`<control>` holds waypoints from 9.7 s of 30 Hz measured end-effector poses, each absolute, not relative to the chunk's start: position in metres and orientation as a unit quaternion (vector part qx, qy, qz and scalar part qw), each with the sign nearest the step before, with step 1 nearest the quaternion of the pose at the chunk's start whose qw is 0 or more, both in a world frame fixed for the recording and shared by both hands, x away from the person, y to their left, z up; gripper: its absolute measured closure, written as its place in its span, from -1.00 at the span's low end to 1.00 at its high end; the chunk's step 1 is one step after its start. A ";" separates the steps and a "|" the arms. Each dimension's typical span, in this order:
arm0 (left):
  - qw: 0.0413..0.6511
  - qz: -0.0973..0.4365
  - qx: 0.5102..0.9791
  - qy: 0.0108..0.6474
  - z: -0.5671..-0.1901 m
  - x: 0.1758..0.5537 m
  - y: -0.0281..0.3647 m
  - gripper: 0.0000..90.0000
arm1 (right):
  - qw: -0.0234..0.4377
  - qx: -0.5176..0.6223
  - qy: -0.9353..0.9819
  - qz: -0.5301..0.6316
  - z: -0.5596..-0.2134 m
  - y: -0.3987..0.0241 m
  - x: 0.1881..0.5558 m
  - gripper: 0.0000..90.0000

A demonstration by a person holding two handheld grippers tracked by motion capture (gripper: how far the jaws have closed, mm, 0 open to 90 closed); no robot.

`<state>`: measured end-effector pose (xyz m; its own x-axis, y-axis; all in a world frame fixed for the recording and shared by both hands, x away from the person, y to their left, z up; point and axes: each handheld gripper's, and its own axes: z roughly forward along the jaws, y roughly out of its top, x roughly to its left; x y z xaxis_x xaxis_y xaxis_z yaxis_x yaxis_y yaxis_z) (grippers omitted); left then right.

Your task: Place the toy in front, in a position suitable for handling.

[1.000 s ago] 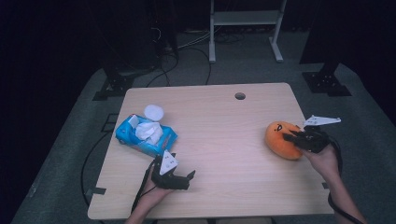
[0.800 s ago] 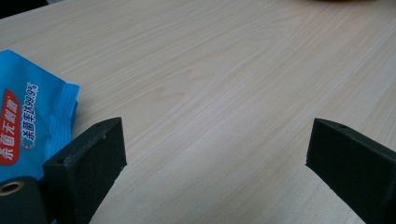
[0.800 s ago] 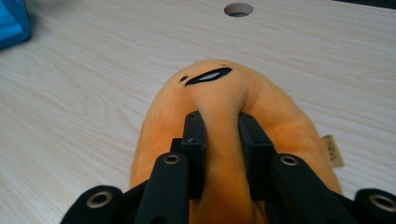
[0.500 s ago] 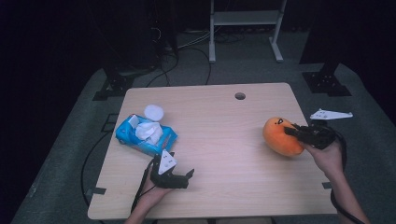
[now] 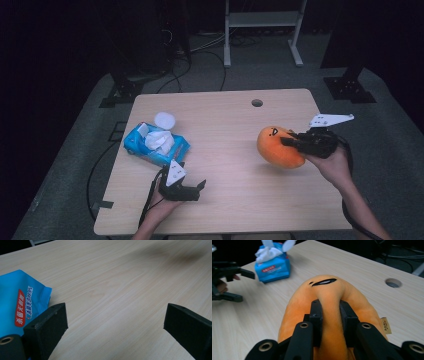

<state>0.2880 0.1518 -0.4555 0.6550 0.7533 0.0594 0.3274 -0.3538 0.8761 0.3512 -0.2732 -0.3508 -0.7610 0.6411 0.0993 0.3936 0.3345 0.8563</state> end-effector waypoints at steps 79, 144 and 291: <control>0.482 0.264 0.771 0.323 -0.431 0.297 0.180 -0.52 | 0.075 0.190 0.835 0.511 -0.404 -0.201 0.312 -0.20; 0.505 0.263 0.706 0.421 -0.432 0.351 0.250 0.92 | 0.042 0.213 0.836 0.505 -0.424 -0.223 0.312 -0.25; 0.524 0.087 0.823 0.201 -0.443 0.294 0.095 -0.09 | 0.091 0.144 0.881 0.442 -0.404 -0.191 0.283 0.88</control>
